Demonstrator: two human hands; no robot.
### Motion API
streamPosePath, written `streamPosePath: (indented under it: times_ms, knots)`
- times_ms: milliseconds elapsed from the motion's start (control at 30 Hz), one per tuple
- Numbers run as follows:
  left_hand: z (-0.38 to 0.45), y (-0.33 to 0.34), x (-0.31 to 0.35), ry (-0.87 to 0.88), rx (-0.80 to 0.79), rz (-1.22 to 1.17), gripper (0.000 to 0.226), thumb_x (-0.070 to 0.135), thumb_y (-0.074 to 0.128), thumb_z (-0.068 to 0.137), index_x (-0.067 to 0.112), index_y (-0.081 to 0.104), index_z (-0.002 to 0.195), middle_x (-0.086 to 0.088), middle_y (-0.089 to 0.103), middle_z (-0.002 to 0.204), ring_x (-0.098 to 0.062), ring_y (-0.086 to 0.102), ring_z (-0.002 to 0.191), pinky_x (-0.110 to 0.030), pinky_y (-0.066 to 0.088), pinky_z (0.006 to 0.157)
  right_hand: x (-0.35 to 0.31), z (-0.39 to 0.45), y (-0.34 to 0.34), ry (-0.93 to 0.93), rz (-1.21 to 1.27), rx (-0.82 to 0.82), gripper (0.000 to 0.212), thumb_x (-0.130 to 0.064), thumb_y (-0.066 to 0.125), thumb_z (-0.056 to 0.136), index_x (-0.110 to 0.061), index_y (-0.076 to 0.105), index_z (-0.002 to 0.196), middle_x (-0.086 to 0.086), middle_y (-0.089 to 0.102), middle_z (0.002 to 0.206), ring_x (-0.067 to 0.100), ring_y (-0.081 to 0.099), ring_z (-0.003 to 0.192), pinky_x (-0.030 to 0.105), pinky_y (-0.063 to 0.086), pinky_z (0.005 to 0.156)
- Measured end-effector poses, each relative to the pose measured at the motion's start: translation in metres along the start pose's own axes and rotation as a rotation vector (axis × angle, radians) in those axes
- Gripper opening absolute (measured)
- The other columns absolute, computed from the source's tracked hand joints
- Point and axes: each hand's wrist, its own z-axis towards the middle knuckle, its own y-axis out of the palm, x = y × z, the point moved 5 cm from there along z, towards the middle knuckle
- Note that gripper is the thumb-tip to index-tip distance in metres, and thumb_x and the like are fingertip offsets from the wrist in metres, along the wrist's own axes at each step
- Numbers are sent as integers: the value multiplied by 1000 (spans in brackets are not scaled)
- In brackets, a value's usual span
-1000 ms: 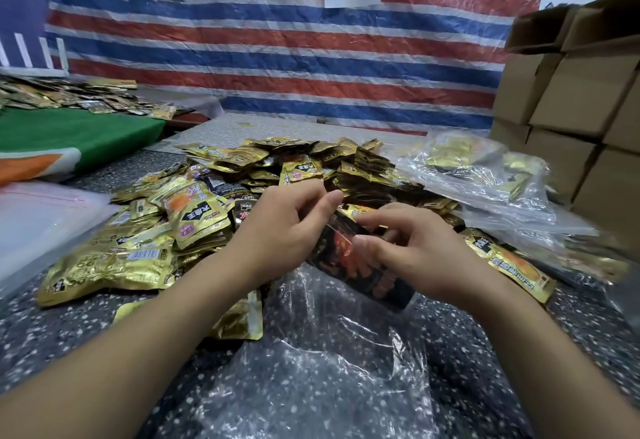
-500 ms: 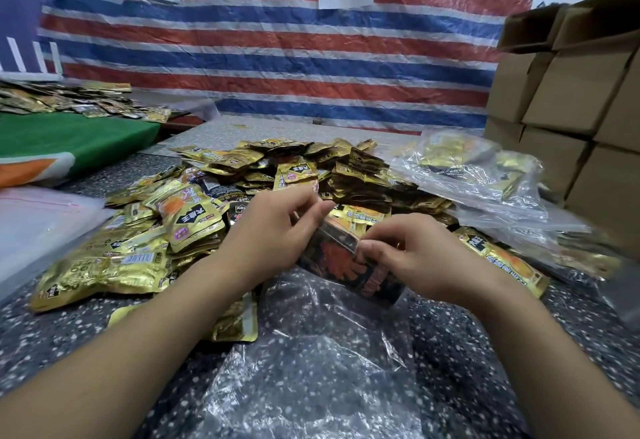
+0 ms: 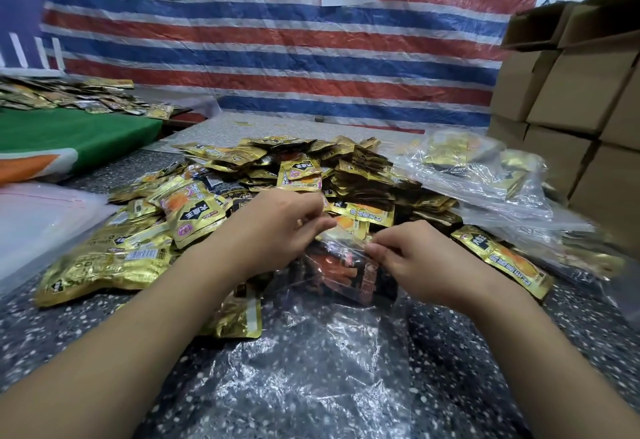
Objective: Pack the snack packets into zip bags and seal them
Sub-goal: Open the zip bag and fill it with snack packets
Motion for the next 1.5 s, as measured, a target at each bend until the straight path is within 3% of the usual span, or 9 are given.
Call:
streamPosePath:
  times_ms: [200, 333, 567, 933, 1133, 1233, 1333, 1433, 1500]
  knots:
    - [-3, 9, -11, -222, 24, -312, 26, 44, 58, 91, 24, 60, 74, 9, 59, 61, -5, 55, 56, -14, 40, 49, 0, -3, 0, 21, 53, -25, 37, -58, 54, 93, -24, 64, 81, -5, 64, 75, 11, 58, 66, 36, 49, 62]
    - [-2, 5, -6, -332, 125, -550, 21, 31, 62, 93, 17, 64, 77, 1, 67, 67, -17, 66, 58, -43, 56, 59, 0, -5, -14, -19, 32, 87, 23, -40, 59, 96, -24, 70, 83, -9, 67, 76, 11, 61, 71, 37, 53, 65]
    - [3, -36, 14, -258, 384, -765, 23, 37, 58, 90, 16, 63, 82, -4, 69, 73, -16, 68, 55, -28, 56, 52, -29, -22, -58, -369, 41, 630, 24, -21, 56, 99, -12, 68, 81, -10, 58, 69, 8, 51, 67, 18, 36, 56]
    - [1, -54, 28, -214, 517, -865, 22, 34, 56, 93, 17, 59, 79, -1, 69, 67, -18, 65, 49, -24, 50, 49, -43, -40, -70, -422, 440, 754, 7, -17, 64, 93, -14, 70, 93, -3, 66, 70, 11, 58, 60, 30, 49, 54]
    - [1, -53, 30, -184, 512, -864, 21, 32, 53, 96, 18, 56, 81, 0, 68, 68, -15, 66, 49, -22, 51, 47, -6, -22, -63, -20, 1056, 599, 31, -42, 50, 95, -29, 74, 79, -8, 69, 72, 11, 66, 68, 31, 57, 61]
    - [1, -45, 26, -225, 475, -844, 25, 39, 52, 94, 18, 56, 79, 1, 67, 68, -14, 66, 50, -28, 54, 47, 24, -12, -50, 232, 699, 584, 29, -25, 55, 101, -27, 68, 74, 1, 68, 74, 27, 67, 82, 43, 55, 72]
    - [-1, -40, 22, -228, 454, -792, 39, 43, 52, 98, 9, 55, 78, -13, 65, 68, -15, 67, 51, -40, 53, 43, 32, -2, -29, 176, 254, 340, 4, -32, 65, 84, -29, 62, 83, -14, 61, 89, 18, 63, 88, 40, 53, 83]
    - [-4, -43, 19, -217, 511, -703, 45, 40, 50, 98, 1, 57, 76, -17, 61, 65, -15, 65, 50, -40, 48, 40, 40, 6, 3, 190, -52, -89, 54, -33, 64, 71, -27, 58, 125, -9, 54, 123, 15, 52, 117, 37, 44, 104]
    - [-5, -47, 18, -210, 551, -676, 43, 38, 51, 98, 3, 59, 75, -15, 62, 63, -23, 64, 51, -44, 47, 42, 44, 10, 13, 177, -163, -141, 72, -33, 54, 73, -31, 43, 144, -6, 45, 145, 18, 42, 132, 43, 33, 114]
